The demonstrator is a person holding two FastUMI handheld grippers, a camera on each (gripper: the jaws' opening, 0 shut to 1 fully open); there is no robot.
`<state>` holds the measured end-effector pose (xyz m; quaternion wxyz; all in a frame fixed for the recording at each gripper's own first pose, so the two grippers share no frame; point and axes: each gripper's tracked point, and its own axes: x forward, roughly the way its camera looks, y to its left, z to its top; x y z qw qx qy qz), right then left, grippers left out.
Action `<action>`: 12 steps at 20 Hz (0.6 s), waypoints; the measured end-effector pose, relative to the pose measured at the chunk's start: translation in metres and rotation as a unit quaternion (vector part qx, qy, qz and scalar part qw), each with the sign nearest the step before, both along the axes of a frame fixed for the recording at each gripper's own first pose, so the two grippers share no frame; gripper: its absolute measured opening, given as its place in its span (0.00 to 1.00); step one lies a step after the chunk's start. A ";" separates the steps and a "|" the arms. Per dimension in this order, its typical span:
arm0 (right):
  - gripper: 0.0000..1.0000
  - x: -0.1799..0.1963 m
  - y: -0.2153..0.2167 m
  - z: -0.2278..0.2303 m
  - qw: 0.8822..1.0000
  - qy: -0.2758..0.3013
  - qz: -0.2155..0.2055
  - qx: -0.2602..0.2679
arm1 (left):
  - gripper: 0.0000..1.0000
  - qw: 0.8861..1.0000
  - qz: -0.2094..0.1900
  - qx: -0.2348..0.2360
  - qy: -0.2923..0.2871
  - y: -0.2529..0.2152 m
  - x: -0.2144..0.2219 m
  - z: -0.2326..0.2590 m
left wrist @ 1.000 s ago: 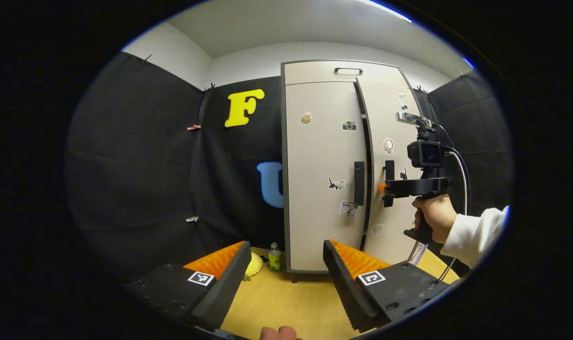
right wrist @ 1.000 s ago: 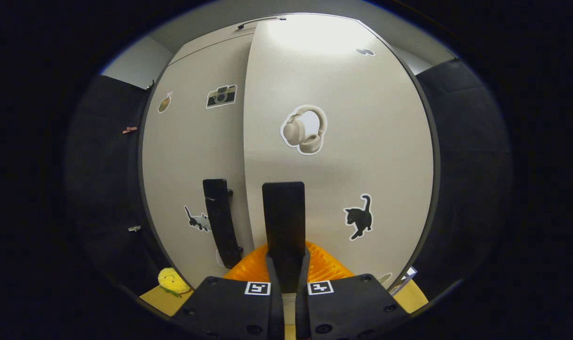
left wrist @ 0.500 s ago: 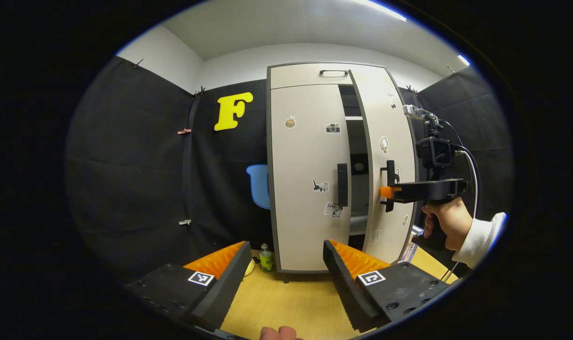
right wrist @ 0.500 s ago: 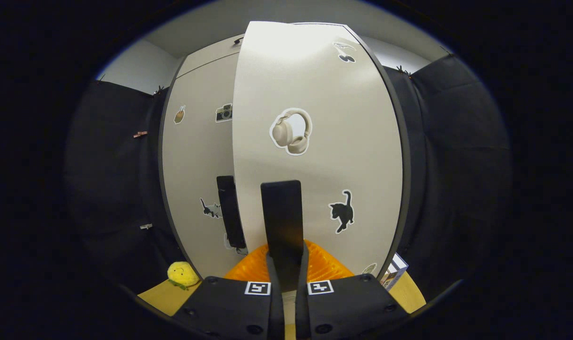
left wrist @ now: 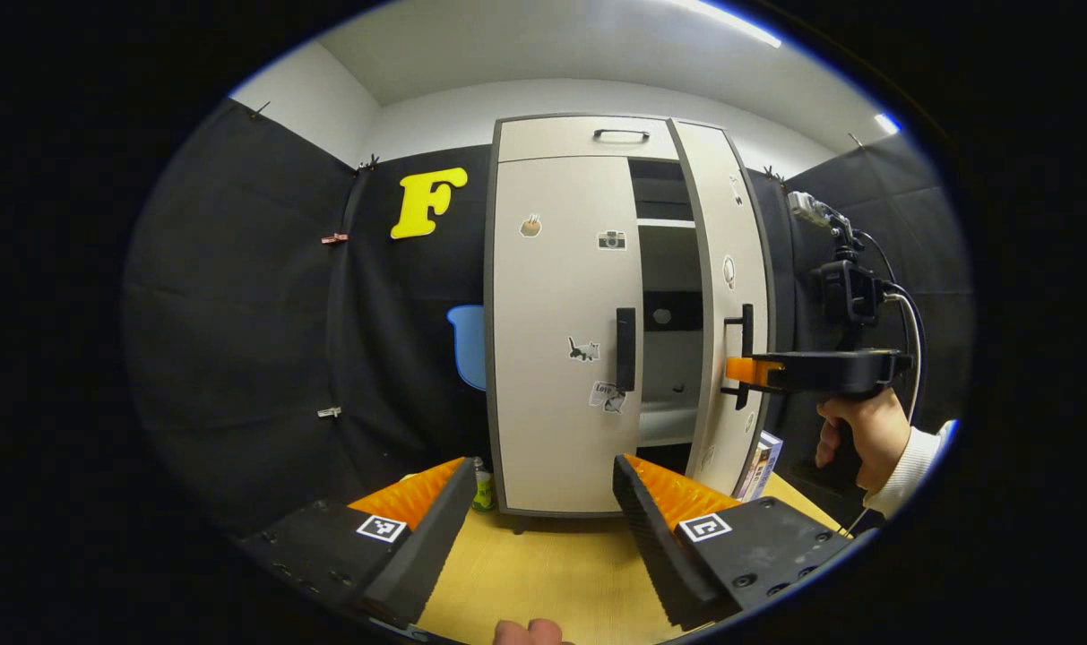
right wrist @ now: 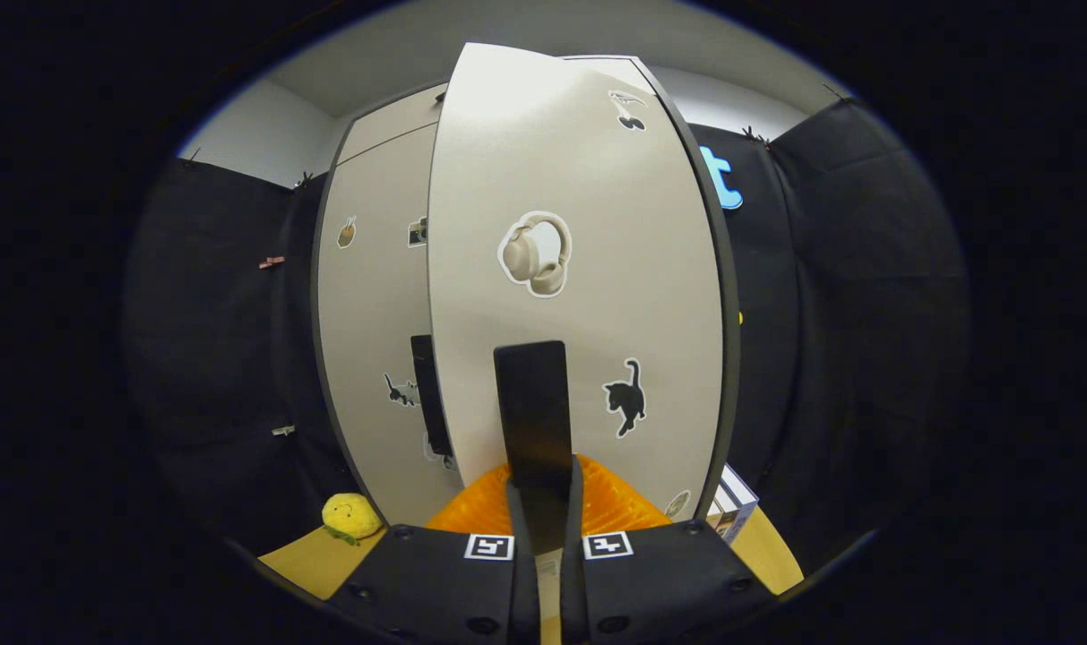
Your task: Open the right door of the double-door shoe cabinet with the right hand, and open the left door with the left hand.
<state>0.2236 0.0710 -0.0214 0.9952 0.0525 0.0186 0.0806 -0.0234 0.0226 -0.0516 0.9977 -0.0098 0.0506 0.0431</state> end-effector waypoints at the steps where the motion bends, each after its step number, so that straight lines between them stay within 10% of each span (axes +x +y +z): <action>1: 0.13 -0.003 -0.002 0.000 1.000 0.001 -0.001 0.001 | 0.95 1.000 -0.002 0.000 0.000 -0.003 0.002 0.000; 12: 0.13 -0.018 -0.023 -0.002 1.000 0.005 -0.010 0.003 | 0.94 0.999 -0.036 0.002 -0.006 -0.037 0.019 0.006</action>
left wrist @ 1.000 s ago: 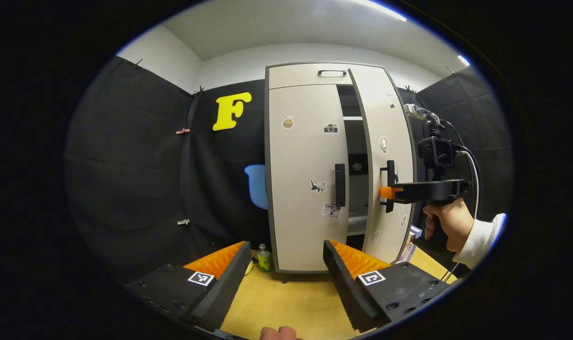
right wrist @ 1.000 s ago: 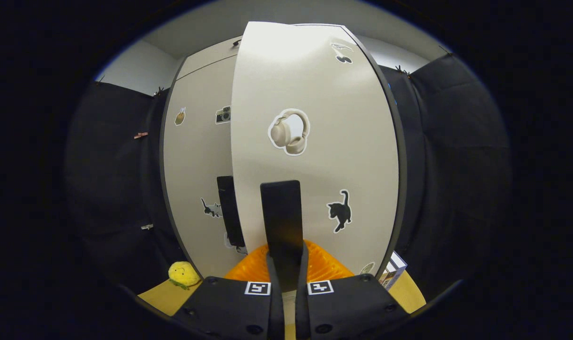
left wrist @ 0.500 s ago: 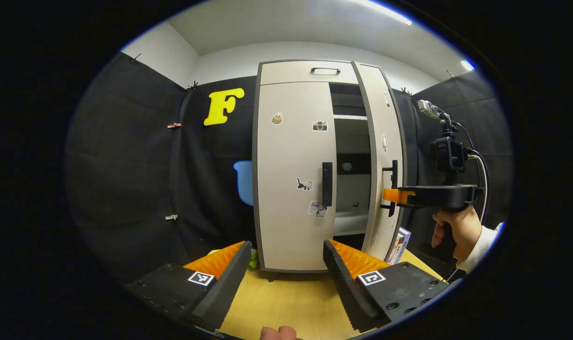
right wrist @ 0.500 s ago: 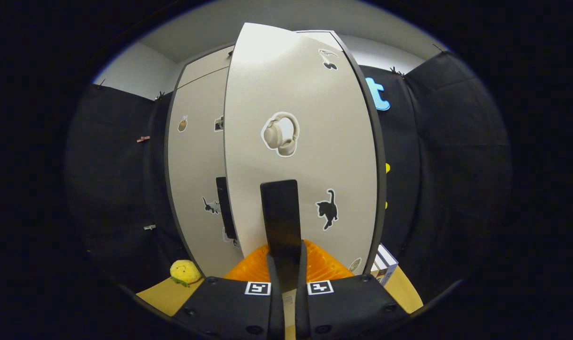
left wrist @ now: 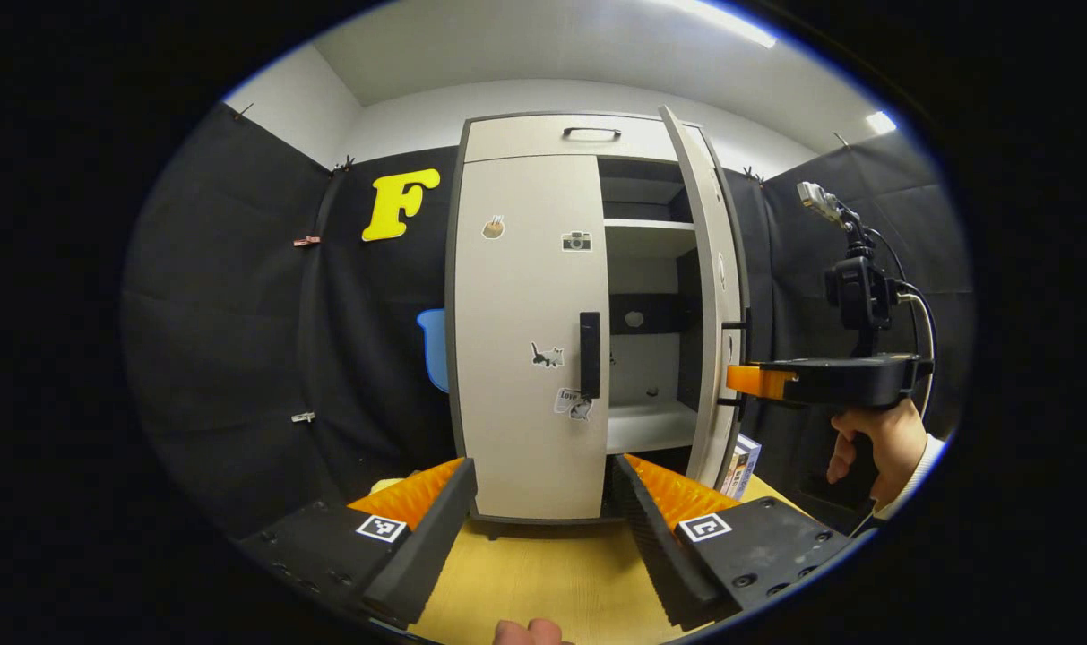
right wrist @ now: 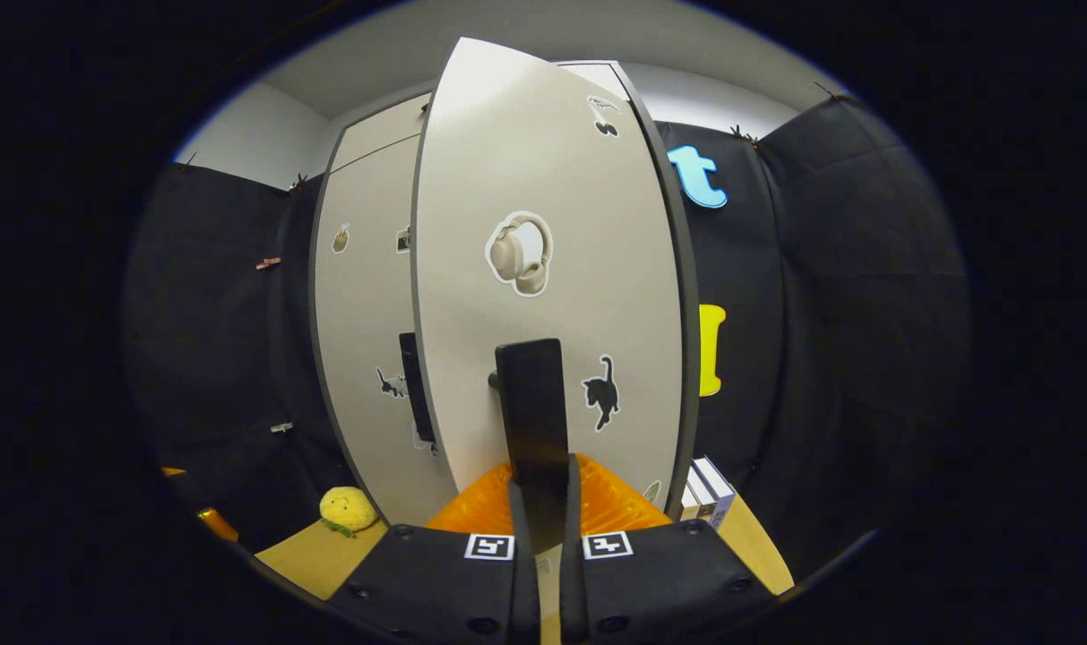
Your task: Open the right door of the double-door shoe cabinet with the right hand, and open the left door with the left hand.
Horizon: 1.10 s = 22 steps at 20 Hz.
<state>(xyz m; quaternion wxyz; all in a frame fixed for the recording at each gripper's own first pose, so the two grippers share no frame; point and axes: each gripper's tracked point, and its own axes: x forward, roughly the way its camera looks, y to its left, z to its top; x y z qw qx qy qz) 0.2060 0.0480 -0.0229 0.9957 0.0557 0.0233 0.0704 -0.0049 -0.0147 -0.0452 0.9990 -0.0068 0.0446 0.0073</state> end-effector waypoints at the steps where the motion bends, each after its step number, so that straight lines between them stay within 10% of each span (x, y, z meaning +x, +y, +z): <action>1: 0.13 -0.001 -0.002 0.000 1.000 -0.001 -0.001 0.000 | 0.94 1.000 -0.002 0.000 -0.001 -0.003 0.001 0.000; 22: 0.12 -0.020 -0.069 -0.001 1.000 0.003 -0.021 0.008 | 0.95 0.999 -0.039 -0.012 -0.005 -0.063 0.029 0.003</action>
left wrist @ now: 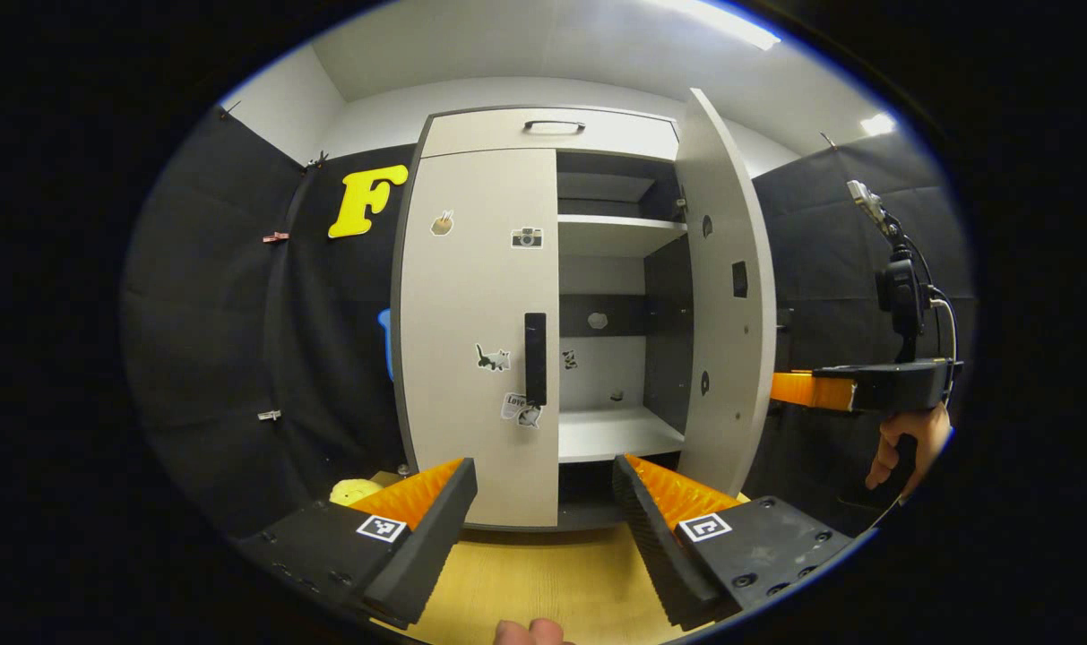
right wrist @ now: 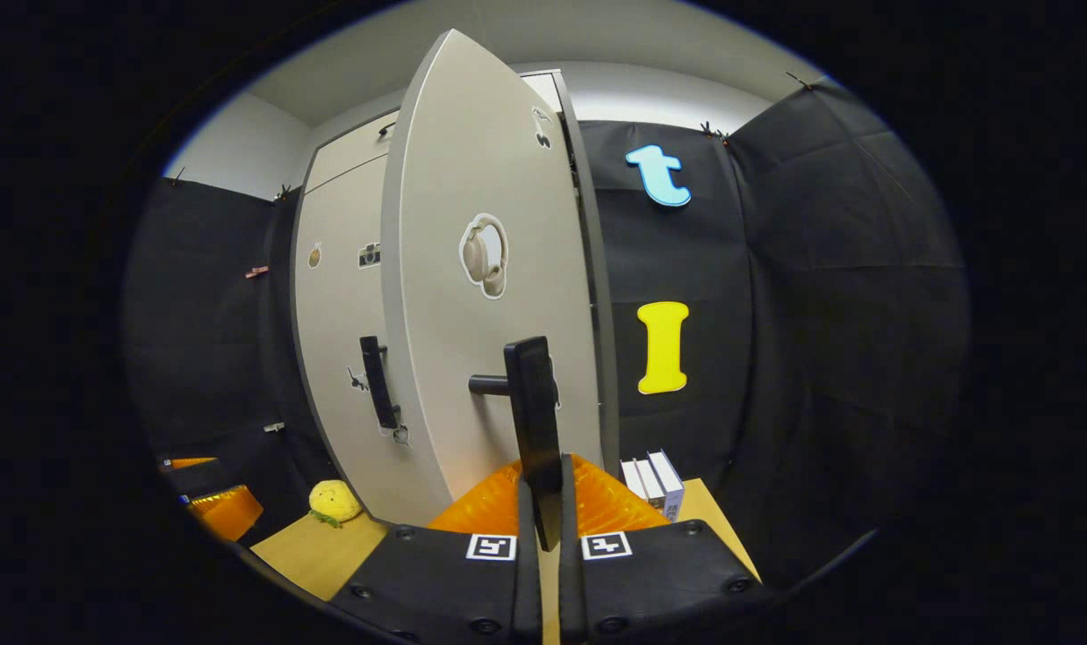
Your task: Open the right door of the double-door shoe cabinet with the right hand, and open the left door with the left hand.
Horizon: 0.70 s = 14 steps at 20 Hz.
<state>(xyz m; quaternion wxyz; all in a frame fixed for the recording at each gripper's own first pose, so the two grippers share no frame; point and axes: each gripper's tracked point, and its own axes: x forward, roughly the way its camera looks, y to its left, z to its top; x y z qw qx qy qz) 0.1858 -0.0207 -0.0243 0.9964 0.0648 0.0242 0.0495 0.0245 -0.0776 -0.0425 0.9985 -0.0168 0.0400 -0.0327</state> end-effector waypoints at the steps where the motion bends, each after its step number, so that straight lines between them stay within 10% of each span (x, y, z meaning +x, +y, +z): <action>1: 0.11 0.000 -0.006 0.000 1.000 0.000 -0.006 0.003 | 0.95 1.000 -0.003 -0.002 -0.001 -0.004 0.003 0.000; 14: 0.07 -0.003 -0.043 -0.008 1.000 0.013 -0.022 -0.005 | 0.95 1.000 -0.024 0.009 -0.005 -0.039 0.026 0.007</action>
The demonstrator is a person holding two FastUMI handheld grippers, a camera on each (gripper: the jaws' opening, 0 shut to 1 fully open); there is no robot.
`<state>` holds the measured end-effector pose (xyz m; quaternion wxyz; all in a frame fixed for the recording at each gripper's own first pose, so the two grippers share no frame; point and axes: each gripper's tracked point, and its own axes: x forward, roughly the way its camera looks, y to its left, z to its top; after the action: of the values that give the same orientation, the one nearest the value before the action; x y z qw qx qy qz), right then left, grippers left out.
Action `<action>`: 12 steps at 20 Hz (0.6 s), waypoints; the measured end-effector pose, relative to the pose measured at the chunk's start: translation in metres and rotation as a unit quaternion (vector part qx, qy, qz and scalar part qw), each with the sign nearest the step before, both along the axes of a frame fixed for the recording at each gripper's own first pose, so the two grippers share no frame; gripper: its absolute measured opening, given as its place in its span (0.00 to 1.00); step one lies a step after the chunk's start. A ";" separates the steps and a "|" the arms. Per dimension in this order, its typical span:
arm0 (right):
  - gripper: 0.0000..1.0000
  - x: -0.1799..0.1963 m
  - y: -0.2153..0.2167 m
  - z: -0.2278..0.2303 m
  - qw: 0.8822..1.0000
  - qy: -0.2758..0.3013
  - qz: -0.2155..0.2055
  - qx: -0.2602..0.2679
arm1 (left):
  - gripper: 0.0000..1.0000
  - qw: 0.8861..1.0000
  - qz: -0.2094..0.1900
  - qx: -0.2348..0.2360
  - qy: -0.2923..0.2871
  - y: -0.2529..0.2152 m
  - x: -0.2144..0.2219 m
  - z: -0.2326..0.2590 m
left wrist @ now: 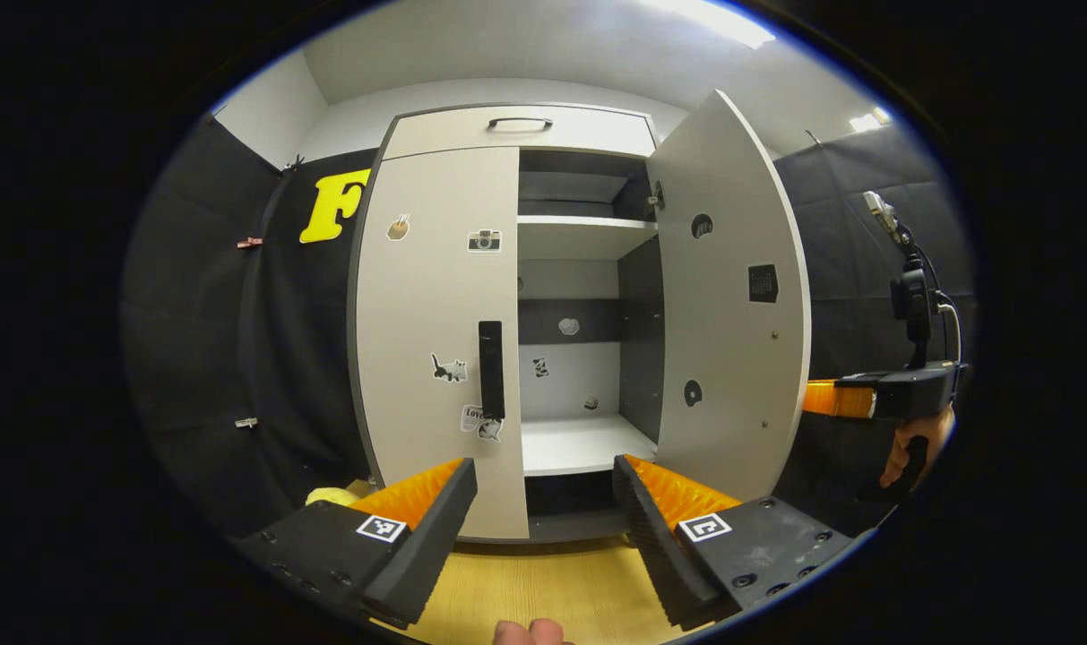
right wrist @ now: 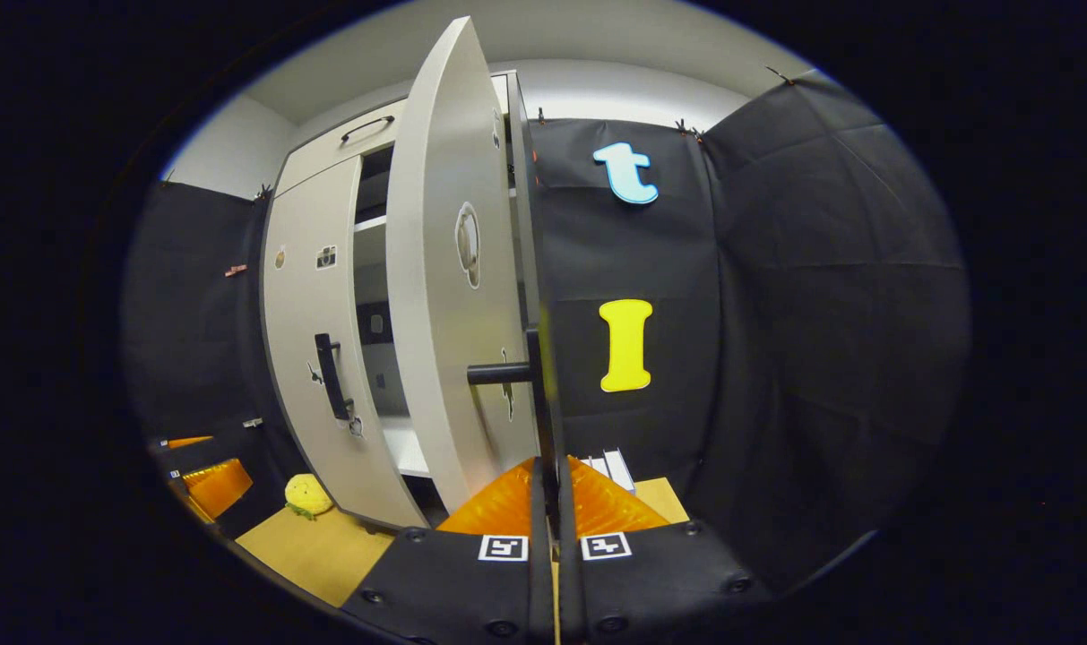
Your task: Open the right door of the double-door shoe cabinet with the right hand, and open the left door with the left hand.
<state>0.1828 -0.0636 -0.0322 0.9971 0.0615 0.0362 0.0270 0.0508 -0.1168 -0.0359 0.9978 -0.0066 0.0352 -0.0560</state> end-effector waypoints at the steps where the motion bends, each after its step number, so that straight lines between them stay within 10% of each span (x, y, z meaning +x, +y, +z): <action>1: 0.07 -0.001 -0.003 0.000 1.000 0.001 -0.007 -0.003 | 0.95 1.000 0.000 0.001 0.000 0.001 0.001 0.000; 8: 0.11 -0.015 -0.005 0.015 1.000 -0.012 -0.017 0.018 | 0.95 1.000 0.005 0.004 -0.001 0.012 0.027 0.006; 12: 0.49 -0.030 -0.013 0.028 0.999 -0.030 -0.030 0.000 | 0.95 1.000 0.010 0.012 -0.012 0.019 0.056 0.014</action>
<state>0.1528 -0.0765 -0.0041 0.9981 0.0613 0.0044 -0.0010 0.1066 -0.0975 -0.0216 0.9986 0.0054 0.0236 -0.0462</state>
